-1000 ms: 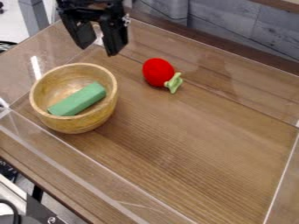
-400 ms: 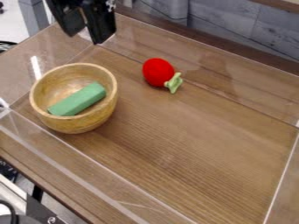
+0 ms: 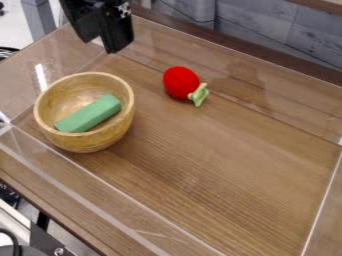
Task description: Put the green stick in the brown bowl
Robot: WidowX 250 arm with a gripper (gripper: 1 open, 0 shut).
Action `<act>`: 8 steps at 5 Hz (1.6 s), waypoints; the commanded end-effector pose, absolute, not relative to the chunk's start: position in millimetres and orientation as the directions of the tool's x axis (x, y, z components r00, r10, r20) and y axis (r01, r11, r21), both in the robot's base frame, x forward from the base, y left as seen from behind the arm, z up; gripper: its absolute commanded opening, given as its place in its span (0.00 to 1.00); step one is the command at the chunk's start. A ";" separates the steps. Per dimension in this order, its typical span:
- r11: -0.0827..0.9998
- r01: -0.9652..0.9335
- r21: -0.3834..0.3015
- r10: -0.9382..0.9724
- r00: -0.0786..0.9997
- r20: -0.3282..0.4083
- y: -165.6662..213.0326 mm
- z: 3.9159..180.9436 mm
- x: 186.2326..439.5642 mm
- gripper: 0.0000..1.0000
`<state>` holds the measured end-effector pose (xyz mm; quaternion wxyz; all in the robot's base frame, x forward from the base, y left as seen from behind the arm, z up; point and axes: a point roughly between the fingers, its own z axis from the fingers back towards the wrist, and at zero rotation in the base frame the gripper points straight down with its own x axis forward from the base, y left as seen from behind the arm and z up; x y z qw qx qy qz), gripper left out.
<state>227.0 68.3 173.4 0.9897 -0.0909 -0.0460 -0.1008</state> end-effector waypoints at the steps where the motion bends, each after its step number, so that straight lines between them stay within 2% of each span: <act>1: 0.956 0.251 -0.153 -0.232 0.964 0.129 63.5 180.8 228.4 1.00; 3: 0.968 0.207 -0.145 -0.191 0.974 0.120 41.5 180.4 244.5 1.00; 4: 0.976 0.168 -0.140 -0.152 0.981 0.120 16.2 163.2 252.3 0.00; 5: 0.980 0.151 -0.128 -0.139 0.985 0.100 -3.3 135.1 258.7 0.00; 7: 0.996 0.024 -0.088 -0.017 0.997 0.081 -9.1 77.0 269.8 0.00; 8: 0.996 0.041 -0.074 -0.035 0.996 0.080 -9.0 73.2 285.6 0.00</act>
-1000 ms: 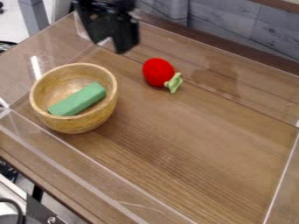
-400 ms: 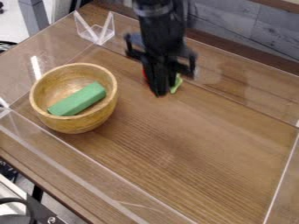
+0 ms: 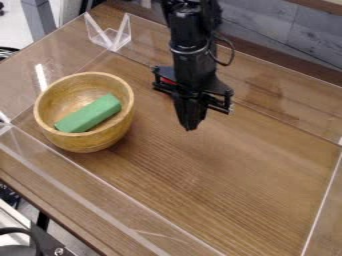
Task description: Put the green stick in the brown bowl
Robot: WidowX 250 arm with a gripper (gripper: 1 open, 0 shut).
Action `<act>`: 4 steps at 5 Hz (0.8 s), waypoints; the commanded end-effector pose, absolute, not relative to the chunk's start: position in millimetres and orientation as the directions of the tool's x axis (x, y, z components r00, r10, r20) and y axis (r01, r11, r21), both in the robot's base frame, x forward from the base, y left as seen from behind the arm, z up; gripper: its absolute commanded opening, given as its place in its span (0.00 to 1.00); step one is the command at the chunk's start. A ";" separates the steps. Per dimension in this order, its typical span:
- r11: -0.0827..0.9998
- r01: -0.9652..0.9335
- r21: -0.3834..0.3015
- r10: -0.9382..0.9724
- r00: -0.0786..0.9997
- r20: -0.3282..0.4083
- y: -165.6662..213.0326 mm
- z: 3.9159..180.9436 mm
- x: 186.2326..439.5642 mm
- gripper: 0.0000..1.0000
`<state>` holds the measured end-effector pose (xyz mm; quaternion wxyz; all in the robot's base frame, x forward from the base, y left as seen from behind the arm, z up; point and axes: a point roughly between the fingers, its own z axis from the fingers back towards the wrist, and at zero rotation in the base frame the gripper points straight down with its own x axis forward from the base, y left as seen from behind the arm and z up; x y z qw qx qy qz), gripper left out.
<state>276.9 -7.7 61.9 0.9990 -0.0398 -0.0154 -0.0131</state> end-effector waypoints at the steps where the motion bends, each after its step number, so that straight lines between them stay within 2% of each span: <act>1: 0.996 0.067 -0.067 -0.062 0.995 0.075 -4.9 76.7 297.2 0.00; 4: 0.991 0.125 -0.053 -0.122 0.991 0.059 9.3 85.0 313.7 0.00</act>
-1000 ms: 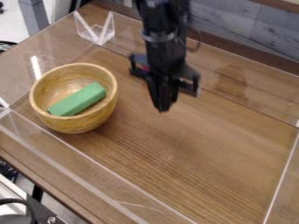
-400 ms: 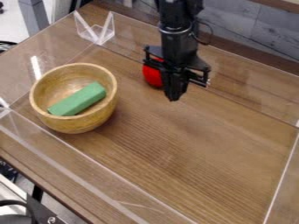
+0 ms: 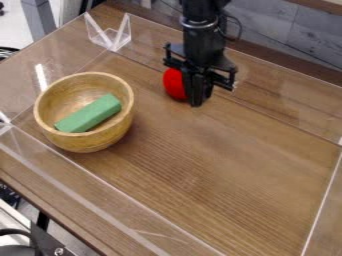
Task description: Put the green stick in the brown bowl
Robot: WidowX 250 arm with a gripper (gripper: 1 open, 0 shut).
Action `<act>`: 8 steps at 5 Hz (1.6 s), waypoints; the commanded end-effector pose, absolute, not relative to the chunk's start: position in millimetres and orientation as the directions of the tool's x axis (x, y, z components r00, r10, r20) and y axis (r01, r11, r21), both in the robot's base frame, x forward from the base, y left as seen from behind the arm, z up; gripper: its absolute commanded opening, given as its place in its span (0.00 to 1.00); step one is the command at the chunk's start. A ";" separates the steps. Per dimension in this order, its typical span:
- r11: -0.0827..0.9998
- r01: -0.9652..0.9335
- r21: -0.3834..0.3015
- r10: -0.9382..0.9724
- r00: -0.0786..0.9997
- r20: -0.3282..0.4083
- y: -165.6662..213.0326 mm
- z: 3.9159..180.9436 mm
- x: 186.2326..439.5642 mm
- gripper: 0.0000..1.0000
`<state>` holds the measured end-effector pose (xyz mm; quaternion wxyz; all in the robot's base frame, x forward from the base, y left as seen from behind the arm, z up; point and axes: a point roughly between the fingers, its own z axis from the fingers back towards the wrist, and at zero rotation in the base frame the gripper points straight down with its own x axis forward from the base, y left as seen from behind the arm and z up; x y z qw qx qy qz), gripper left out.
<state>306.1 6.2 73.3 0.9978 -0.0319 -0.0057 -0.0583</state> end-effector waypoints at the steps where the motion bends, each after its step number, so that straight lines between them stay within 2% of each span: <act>1: 0.993 0.103 -0.050 -0.100 0.993 0.058 10.0 77.1 320.0 0.00; 2: 0.995 0.083 -0.047 -0.081 0.995 0.057 9.8 70.1 325.5 0.00; 3: 0.995 0.088 -0.045 -0.085 0.995 0.056 13.7 64.6 332.4 1.00; 4: 0.995 0.090 -0.049 -0.087 0.994 0.059 17.3 63.2 337.1 1.00; 7: 0.998 -0.019 -0.068 0.031 0.984 0.177 -0.3 110.2 332.7 1.00; 8: 0.998 -0.034 -0.058 0.045 0.980 0.194 -2.1 112.6 330.4 1.00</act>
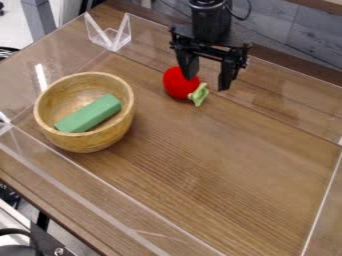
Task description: Put the green stick in the brown bowl
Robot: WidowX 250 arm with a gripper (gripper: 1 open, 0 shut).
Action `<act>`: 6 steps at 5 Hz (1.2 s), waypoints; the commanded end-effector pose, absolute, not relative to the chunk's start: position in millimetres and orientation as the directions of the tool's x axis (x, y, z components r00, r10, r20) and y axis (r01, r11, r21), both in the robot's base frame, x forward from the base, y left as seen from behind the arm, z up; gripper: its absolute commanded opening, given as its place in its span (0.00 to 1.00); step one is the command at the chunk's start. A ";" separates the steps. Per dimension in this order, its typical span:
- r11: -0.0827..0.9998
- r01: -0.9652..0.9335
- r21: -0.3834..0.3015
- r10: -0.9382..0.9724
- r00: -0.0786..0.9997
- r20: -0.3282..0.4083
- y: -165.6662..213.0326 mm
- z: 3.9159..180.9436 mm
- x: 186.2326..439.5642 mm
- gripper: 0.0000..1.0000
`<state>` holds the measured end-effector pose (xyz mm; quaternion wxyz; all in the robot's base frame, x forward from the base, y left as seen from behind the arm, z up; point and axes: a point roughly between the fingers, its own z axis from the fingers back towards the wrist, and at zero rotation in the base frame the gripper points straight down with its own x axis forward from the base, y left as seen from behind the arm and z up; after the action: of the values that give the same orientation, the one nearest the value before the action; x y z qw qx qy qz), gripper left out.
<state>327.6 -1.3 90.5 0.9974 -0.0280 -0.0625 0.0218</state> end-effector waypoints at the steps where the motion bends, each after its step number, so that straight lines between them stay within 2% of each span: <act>1: 0.996 -0.076 -0.046 0.084 0.976 0.199 -11.8 108.8 333.0 1.00; 3: 0.993 -0.111 -0.033 0.115 0.983 0.142 -16.0 80.9 333.5 1.00; 5: 0.999 -0.006 -0.042 0.012 0.989 0.149 33.7 123.1 299.4 1.00; 6: 0.999 0.042 -0.027 -0.037 0.988 0.151 58.6 133.7 278.9 1.00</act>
<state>277.5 60.4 123.3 0.9981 -0.0192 -0.0572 -0.0106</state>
